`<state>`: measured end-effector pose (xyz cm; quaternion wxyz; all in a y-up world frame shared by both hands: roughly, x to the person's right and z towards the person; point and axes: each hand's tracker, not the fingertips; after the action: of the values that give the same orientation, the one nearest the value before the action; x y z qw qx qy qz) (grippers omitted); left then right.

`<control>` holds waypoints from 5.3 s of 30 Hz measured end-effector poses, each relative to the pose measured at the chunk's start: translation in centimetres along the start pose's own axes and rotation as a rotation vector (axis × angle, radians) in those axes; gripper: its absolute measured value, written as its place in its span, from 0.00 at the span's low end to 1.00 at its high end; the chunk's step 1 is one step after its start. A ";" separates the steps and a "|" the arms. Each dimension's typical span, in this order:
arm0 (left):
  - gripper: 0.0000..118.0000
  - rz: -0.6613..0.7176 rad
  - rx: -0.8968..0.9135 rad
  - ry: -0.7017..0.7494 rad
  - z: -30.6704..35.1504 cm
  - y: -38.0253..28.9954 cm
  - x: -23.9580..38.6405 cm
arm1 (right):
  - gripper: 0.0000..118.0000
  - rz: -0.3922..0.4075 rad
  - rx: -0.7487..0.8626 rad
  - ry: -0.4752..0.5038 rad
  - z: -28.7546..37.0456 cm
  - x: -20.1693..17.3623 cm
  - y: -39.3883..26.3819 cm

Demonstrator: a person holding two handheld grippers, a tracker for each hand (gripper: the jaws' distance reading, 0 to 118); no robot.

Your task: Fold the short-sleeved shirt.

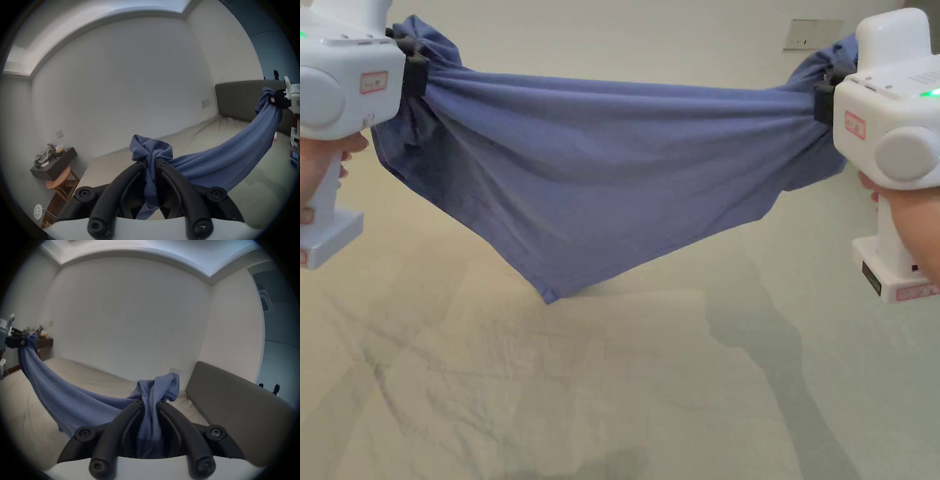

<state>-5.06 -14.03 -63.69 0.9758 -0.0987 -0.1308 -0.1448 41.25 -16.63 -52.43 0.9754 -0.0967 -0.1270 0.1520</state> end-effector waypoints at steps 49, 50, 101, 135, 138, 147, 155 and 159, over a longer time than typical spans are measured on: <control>0.38 0.168 -0.578 -0.097 30.9 -33.4 1.9 | 0.85 -0.043 -0.716 0.219 29.2 -6.3 -22.9; 0.73 0.211 -0.539 -0.098 31.2 -32.2 1.7 | 1.00 -0.067 -0.661 0.206 29.4 -5.8 -21.6; 0.95 0.388 -0.751 0.056 25.7 -36.4 5.8 | 0.00 -0.047 -0.186 0.283 27.5 -14.3 -9.2; 0.05 0.314 -0.719 -0.009 26.9 -34.1 6.9 | 0.72 0.060 -0.766 0.454 -1.9 -20.2 -24.1; 0.05 0.312 -0.719 -0.012 26.9 -34.0 6.9 | 0.30 0.106 -0.758 0.459 -0.9 -20.4 -23.0; 0.05 0.434 -0.580 -0.033 27.8 -30.2 5.2 | 0.00 0.068 -0.547 0.407 3.9 -16.0 -17.8; 0.05 0.468 -0.368 -0.050 28.4 -22.3 1.9 | 0.00 -0.033 -0.277 0.288 13.2 -6.9 -7.6; 0.05 0.444 -0.252 -0.078 28.6 -17.3 0.8 | 0.00 -0.060 -0.145 0.231 17.8 -2.6 -3.0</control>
<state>-16.11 -23.94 -33.74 0.9579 -0.2511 -0.1243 0.0619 34.77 -17.60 -35.46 0.9781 -0.1797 -0.0274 0.1008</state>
